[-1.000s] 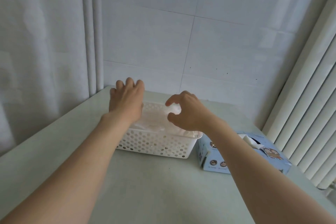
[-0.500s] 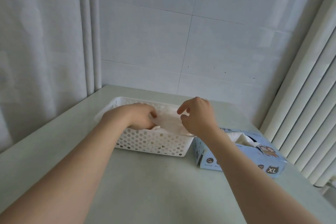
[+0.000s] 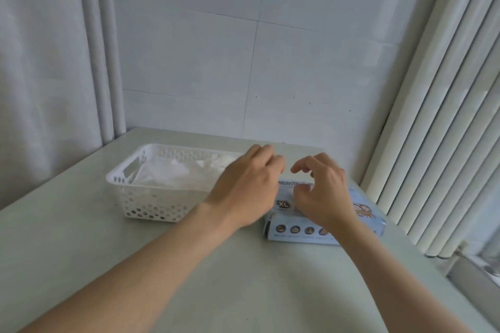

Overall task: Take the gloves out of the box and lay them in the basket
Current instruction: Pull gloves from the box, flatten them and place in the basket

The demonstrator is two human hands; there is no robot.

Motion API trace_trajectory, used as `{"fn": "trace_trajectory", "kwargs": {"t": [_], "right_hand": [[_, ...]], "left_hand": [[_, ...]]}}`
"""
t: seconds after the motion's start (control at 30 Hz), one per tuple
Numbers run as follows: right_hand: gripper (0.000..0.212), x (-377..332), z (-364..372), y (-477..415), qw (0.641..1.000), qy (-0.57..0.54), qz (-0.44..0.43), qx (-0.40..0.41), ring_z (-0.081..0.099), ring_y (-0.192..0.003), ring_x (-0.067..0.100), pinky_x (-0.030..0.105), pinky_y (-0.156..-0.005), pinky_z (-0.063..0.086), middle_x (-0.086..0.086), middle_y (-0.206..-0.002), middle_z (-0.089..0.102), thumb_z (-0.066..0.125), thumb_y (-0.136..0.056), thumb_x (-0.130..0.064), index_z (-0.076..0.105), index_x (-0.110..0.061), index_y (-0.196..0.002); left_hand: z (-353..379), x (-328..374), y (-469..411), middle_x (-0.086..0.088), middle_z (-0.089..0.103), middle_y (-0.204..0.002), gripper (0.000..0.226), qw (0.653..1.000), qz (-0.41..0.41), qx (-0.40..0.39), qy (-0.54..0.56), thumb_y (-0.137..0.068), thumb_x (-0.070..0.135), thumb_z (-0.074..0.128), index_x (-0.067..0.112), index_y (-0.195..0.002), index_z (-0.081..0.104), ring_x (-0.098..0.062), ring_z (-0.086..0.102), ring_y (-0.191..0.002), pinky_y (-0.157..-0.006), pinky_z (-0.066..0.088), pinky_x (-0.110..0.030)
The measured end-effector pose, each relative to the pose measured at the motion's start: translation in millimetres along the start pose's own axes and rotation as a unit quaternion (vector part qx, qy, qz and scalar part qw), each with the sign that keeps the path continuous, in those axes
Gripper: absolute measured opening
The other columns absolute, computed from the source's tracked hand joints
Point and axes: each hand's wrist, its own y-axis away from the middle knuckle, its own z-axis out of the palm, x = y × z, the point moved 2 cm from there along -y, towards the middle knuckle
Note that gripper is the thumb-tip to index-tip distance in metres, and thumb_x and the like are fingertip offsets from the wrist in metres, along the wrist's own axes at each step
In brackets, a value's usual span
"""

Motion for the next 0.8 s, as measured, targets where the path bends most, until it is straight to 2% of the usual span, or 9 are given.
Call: {"fn": "trace_trajectory", "kwargs": {"t": [0.1,0.17,0.23,0.3,0.37,0.47,0.63,0.7,0.8], "right_hand": [[0.04,21.3,-10.0,8.3,0.999,0.028,-0.015,-0.033,0.053,-0.102,0.011,0.031,-0.097,0.029,-0.011,-0.107,0.056,0.068,-0.077,-0.009,0.07,-0.032,-0.11],[0.035,30.5,-12.4,11.3,0.998,0.028,-0.015,-0.047,0.055,-0.104,0.009,0.029,-0.097,0.026,-0.015,-0.108,0.059,0.07,-0.083,-0.016,0.07,-0.035,-0.112],[0.028,36.2,-14.0,14.5,0.999,0.006,-0.013,-0.048,0.057,-0.101,0.01,0.033,-0.099,0.034,-0.018,-0.102,0.063,0.074,-0.087,-0.021,0.072,-0.037,-0.109],[0.019,38.9,-14.4,15.6,0.999,-0.01,-0.014,-0.047,0.06,-0.096,0.011,0.038,-0.099,0.043,-0.019,-0.095,0.065,0.077,-0.089,-0.025,0.074,-0.037,-0.103],[0.011,40.4,-12.2,16.1,0.999,-0.015,-0.01,-0.045,0.062,-0.092,0.012,0.043,-0.095,0.049,-0.018,-0.09,0.066,0.078,-0.091,-0.026,0.075,-0.036,-0.096],[0.008,42.2,-7.3,15.9,0.999,-0.027,-0.006,-0.044,0.065,-0.089,0.011,0.046,-0.092,0.053,-0.017,-0.089,0.067,0.073,-0.096,-0.026,0.075,-0.033,-0.092],[0.017,46.6,-2.0,16.2,1.0,-0.025,0.003,-0.017,0.064,-0.084,0.016,0.046,-0.085,0.053,-0.011,-0.086,0.069,0.059,-0.105,-0.026,0.069,-0.028,-0.091],[0.017,46.8,-3.2,15.8,0.999,-0.044,0.017,0.011,0.064,-0.086,0.016,0.038,-0.085,0.052,-0.007,-0.091,0.07,0.059,-0.106,-0.024,0.071,-0.025,-0.095],[0.016,44.7,-10.1,16.0,0.994,-0.081,0.044,0.06,0.064,-0.092,0.014,0.009,-0.08,0.041,-0.005,-0.098,0.07,0.059,-0.107,-0.02,0.073,-0.019,-0.099]], "left_hand": [[24.5,25.1,12.0,-0.008,0.055,-0.097,0.021,1.0,0.025,-0.007,-0.01,-0.082,-0.005,0.062,0.008,-0.098,0.06,-0.023,0.054,-0.085,-0.064,0.056,-0.035],[39.7,37.3,21.4,-0.011,0.053,-0.101,0.019,0.997,0.058,-0.042,-0.041,-0.088,-0.002,0.051,0.008,-0.102,0.055,-0.026,0.054,-0.089,-0.072,0.057,-0.038],[49.9,43.2,27.2,-0.012,0.055,-0.102,0.016,0.993,0.07,-0.068,-0.063,-0.095,0.008,0.045,0.006,-0.104,0.058,-0.029,0.056,-0.094,-0.08,0.054,-0.039],[52.4,43.0,30.2,-0.01,0.059,-0.105,0.027,0.997,0.025,-0.062,-0.031,-0.101,0.025,0.044,0.007,-0.107,0.062,-0.027,0.058,-0.099,-0.086,0.053,-0.038],[56.4,40.2,34.6,-0.008,0.059,-0.118,0.04,0.997,-0.015,-0.072,0.007,-0.104,0.036,0.039,0.007,-0.118,0.062,-0.024,0.057,-0.114,-0.098,0.051,-0.037],[63.7,39.0,41.4,-0.01,0.057,-0.136,0.052,0.996,-0.025,-0.08,0.019,-0.105,0.041,0.039,0.004,-0.135,0.058,-0.025,0.049,-0.137,-0.117,0.04,-0.035],[70.2,41.7,45.0,-0.012,0.055,-0.142,0.062,0.995,-0.018,-0.093,-0.014,-0.104,0.046,0.038,0.002,-0.146,0.051,-0.029,0.048,-0.138,-0.119,0.037,-0.038],[69.2,41.8,44.7,-0.011,0.054,-0.142,0.062,0.996,-0.017,-0.091,-0.01,-0.104,0.046,0.037,0.005,-0.149,0.048,-0.029,0.047,-0.138,-0.118,0.038,-0.039],[67.8,42.5,45.0,-0.01,0.052,-0.142,0.059,0.995,-0.016,-0.1,-0.007,-0.104,0.047,0.034,0.014,-0.153,0.043,-0.028,0.045,-0.139,-0.117,0.038,-0.039]]}}
